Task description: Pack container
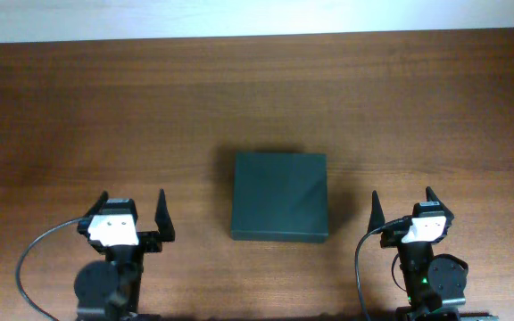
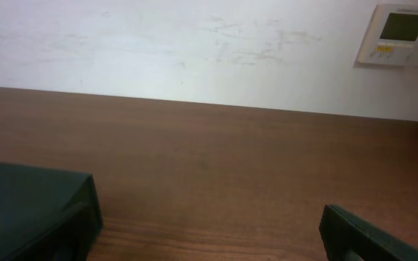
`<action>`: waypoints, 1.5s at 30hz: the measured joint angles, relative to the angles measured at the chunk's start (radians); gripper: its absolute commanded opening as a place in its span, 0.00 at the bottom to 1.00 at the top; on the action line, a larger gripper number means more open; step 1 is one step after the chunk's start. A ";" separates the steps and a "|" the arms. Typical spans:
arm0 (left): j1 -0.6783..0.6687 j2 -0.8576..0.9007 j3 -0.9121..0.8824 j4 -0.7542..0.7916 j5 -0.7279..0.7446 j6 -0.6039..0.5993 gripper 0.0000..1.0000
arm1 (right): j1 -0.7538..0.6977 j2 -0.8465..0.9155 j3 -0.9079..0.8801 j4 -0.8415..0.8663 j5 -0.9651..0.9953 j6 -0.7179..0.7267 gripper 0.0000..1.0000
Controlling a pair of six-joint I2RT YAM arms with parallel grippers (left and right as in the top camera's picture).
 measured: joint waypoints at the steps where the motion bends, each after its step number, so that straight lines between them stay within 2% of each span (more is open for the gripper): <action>1: 0.000 -0.023 -0.040 0.066 -0.020 0.000 0.99 | 0.000 0.000 0.000 0.000 0.000 0.000 0.99; 5: 0.000 -0.083 -0.161 0.246 -0.069 0.023 0.99 | 0.000 0.000 0.000 0.000 0.000 0.000 0.99; 8: 0.000 -0.120 -0.228 0.290 -0.085 0.060 0.99 | 0.000 0.000 0.000 0.000 0.000 0.000 0.99; 12: 0.000 -0.149 -0.288 0.279 -0.093 0.093 0.99 | 0.000 0.000 0.000 0.000 0.000 0.001 0.99; 17: 0.000 -0.191 -0.314 0.156 -0.048 0.112 0.99 | 0.000 0.000 0.000 0.000 0.000 0.000 0.99; 25: 0.000 -0.193 -0.316 0.153 0.008 0.136 0.99 | 0.000 0.000 0.000 0.000 0.000 0.000 0.99; 45: 0.000 -0.193 -0.316 0.153 0.016 0.139 0.99 | 0.000 0.000 0.000 0.000 0.000 0.000 0.99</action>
